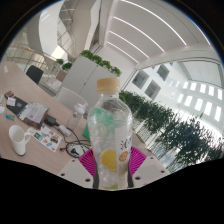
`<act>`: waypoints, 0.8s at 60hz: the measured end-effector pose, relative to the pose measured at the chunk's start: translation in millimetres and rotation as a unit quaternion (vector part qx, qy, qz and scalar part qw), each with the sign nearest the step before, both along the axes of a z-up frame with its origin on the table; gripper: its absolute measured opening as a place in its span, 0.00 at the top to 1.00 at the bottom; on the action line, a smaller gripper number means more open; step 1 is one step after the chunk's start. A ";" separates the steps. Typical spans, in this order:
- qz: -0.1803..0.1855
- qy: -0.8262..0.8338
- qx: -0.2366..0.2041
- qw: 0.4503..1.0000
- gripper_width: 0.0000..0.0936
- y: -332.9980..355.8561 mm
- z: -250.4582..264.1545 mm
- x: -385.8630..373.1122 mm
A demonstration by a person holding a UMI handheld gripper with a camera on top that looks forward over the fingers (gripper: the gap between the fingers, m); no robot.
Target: Pour water
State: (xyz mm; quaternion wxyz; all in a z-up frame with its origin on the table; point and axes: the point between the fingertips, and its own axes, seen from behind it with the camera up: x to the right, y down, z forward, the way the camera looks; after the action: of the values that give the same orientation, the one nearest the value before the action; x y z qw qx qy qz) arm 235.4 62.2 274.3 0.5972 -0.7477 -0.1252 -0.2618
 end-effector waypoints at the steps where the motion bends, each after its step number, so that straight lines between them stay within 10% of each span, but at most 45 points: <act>1: 0.006 -0.031 -0.005 1.000 0.59 4.1 0.9 -13.9; 31: 0.095 -0.733 -0.183 0.649 0.59 61.2 -64.8 -171.3; 48: 0.104 -0.725 -0.179 0.657 0.59 69.7 -54.9 -187.5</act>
State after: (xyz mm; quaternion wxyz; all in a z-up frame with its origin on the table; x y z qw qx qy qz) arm 47.9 131.9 219.4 0.1948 -0.3956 -0.6398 -0.6295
